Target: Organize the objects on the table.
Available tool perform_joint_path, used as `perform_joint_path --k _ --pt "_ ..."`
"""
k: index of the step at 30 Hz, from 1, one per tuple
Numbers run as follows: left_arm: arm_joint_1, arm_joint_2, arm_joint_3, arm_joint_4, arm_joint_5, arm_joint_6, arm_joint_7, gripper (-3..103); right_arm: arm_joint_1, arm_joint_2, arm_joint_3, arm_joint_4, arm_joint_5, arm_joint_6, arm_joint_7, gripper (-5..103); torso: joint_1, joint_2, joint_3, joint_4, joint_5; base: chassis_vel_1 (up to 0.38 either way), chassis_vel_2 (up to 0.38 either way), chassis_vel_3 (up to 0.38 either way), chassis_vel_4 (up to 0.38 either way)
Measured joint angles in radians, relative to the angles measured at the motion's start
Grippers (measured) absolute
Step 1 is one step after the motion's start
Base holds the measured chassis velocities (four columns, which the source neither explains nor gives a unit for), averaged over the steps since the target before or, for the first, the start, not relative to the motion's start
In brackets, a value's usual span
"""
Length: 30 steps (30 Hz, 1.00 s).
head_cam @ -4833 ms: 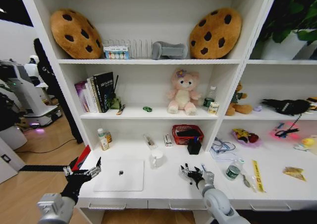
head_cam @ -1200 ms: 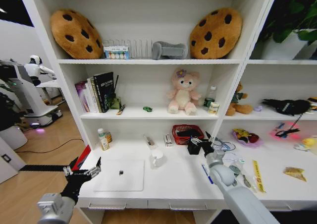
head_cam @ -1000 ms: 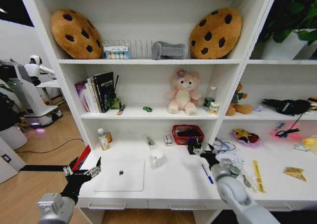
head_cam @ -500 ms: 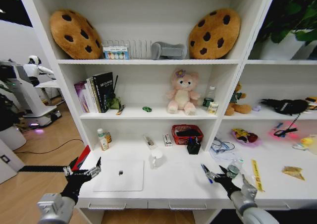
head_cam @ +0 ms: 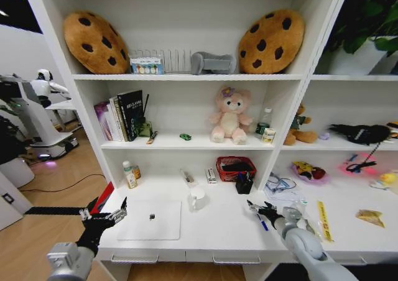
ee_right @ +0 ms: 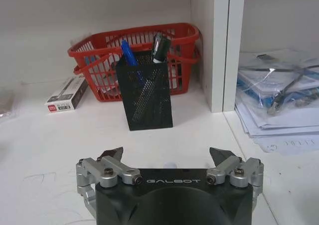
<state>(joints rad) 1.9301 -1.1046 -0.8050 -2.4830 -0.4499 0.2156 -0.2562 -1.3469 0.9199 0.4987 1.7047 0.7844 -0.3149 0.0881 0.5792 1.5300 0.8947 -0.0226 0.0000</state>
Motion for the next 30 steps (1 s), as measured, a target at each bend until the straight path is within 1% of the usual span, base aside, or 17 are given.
perform_joint_path --k 3,6,9,10,13,14,15,16,18,19,21,22,24,25,26,27,30 --pt "0.0 0.0 0.0 0.0 0.0 0.0 0.0 100 0.01 0.001 -0.018 -0.022 -0.004 0.002 -0.003 96 0.0 0.0 0.0 0.0 0.0 0.0 0.0 0.0 0.0" --pt "0.0 0.0 0.0 0.0 0.0 0.0 0.0 100 0.017 0.003 -0.032 -0.032 -0.009 0.005 -0.003 91 0.0 0.0 0.0 0.0 0.0 0.0 0.0 0.0 0.0" --pt "0.0 0.0 0.0 0.0 0.0 0.0 0.0 100 0.019 0.005 -0.043 -0.032 -0.018 0.005 0.0 75 0.0 0.0 0.0 0.0001 0.0 0.0 0.0 0.0 0.0" --pt "0.0 0.0 0.0 0.0 0.0 0.0 0.0 100 0.019 0.005 -0.043 -0.032 -0.018 0.005 0.0 75 0.0 0.0 0.0 0.0001 0.0 0.0 0.0 0.0 0.0" --pt "0.0 0.0 0.0 0.0 0.0 0.0 0.0 100 0.018 0.007 -0.048 -0.034 -0.027 0.007 -0.001 58 0.0 0.0 0.0 0.0 0.0 0.0 0.0 0.0 0.0" --pt "0.0 0.0 0.0 0.0 0.0 0.0 0.0 100 0.018 0.007 -0.048 -0.034 -0.027 0.007 -0.001 58 0.0 0.0 0.0 0.0 0.0 0.0 0.0 0.0 0.0" --pt "0.0 0.0 0.0 0.0 0.0 0.0 0.0 100 0.015 0.007 -0.048 -0.033 -0.03 0.007 0.0 53 0.0 0.0 0.0 0.0001 -0.0001 0.0 0.0 0.0 0.0" --pt "0.0 0.0 0.0 0.0 0.0 0.0 0.0 100 0.015 0.007 -0.048 -0.033 -0.03 0.007 0.0 53 0.0 0.0 0.0 0.0001 -0.0001 0.0 0.0 0.0 0.0" --pt "0.0 0.0 0.0 0.0 0.0 0.0 0.0 100 0.006 0.008 -0.045 -0.03 -0.034 0.003 0.004 42 0.0 0.0 0.0 0.0 0.0 0.0 0.0 0.0 0.0" --pt "0.0 0.0 0.0 0.0 0.0 0.0 0.0 100 0.006 0.008 -0.045 -0.03 -0.034 0.003 0.004 42 0.0 0.0 0.0 0.0 0.0 0.0 0.0 0.0 0.0" --pt "0.0 0.0 0.0 0.0 0.0 0.0 0.0 100 -0.001 0.006 -0.04 -0.029 -0.034 -0.002 0.008 32 0.0 0.0 0.0 0.0001 0.0 0.0 0.0 0.0 0.0" --pt "0.0 0.0 0.0 0.0 0.0 0.0 0.0 100 -0.001 0.006 -0.04 -0.029 -0.034 -0.002 0.008 32 0.0 0.0 0.0 0.0001 0.0 0.0 0.0 0.0 0.0" --pt "0.0 0.0 0.0 0.0 0.0 0.0 0.0 100 -0.006 0.001 -0.039 -0.031 -0.034 0.002 0.001 21 0.0 0.0 0.0 0.0 -0.0001 0.0 0.0 0.0 0.0" --pt "0.0 0.0 0.0 0.0 0.0 0.0 0.0 100 -0.006 0.001 -0.039 -0.031 -0.034 0.002 0.001 21 0.0 0.0 0.0 0.0 -0.0001 0.0 0.0 0.0 0.0" --pt "0.0 0.0 0.0 0.0 0.0 0.0 0.0 100 -0.006 0.0 -0.038 -0.032 -0.034 0.004 -0.002 15 0.0 0.0 0.0 0.0 0.0 0.0 0.0 0.0 0.0" --pt "0.0 0.0 0.0 0.0 0.0 0.0 0.0 100 -0.006 0.0 -0.038 -0.032 -0.034 0.008 -0.005 13 0.0 0.0 0.0 0.0 0.0 0.0 0.0 0.0 0.0" --pt "0.0 0.0 0.0 0.0 0.0 0.0 0.0 100 0.003 0.0 -0.037 -0.031 -0.034 0.029 -0.011 13 0.0 0.0 0.0 -0.0001 0.0 0.0 0.0 0.0 0.0"
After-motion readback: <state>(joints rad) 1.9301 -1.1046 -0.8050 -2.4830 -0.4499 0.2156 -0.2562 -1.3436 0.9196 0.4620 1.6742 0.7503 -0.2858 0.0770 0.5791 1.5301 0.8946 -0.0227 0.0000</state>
